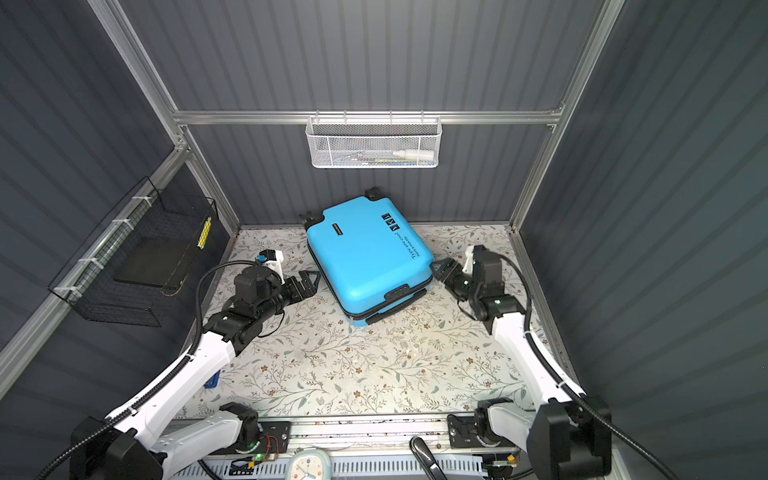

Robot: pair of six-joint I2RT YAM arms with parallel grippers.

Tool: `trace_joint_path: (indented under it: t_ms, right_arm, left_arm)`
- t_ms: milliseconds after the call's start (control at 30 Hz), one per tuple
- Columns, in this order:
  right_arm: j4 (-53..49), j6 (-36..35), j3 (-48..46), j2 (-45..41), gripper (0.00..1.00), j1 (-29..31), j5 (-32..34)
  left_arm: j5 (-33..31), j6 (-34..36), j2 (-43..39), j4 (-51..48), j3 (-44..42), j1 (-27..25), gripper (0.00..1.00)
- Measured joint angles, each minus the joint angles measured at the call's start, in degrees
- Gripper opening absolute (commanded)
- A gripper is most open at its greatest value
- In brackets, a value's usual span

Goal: Pack the luggage

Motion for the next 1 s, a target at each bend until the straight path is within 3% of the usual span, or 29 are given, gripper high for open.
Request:
trace_joint_path:
  t_ms: [200, 400, 600, 1000]
  right_arm:
    - [-0.9, -4.5, 19.1, 18.4, 0.73, -3.3, -8.4]
    - [-1.2, -5.4, 22.0, 28.6, 0.7, -2.6, -14.5]
    - [2.4, -5.2, 15.5, 25.2, 0.67, -0.8, -15.1]
    - [10.1, -1.6, 2.6, 16.0, 0.65, 3.6, -14.2]
  left_arm:
    - [3.9, 0.0, -2.6, 1.7, -7.4, -1.1, 1.0]
    - [1.4, 3.1, -3.4, 5.0, -13.3, -11.5, 0.99]
    - [-1.0, 6.6, -2.0, 15.9, -21.6, -15.1, 0.96]
    - [-1.9, 13.5, 5.5, 36.0, -29.0, -17.2, 0.67]
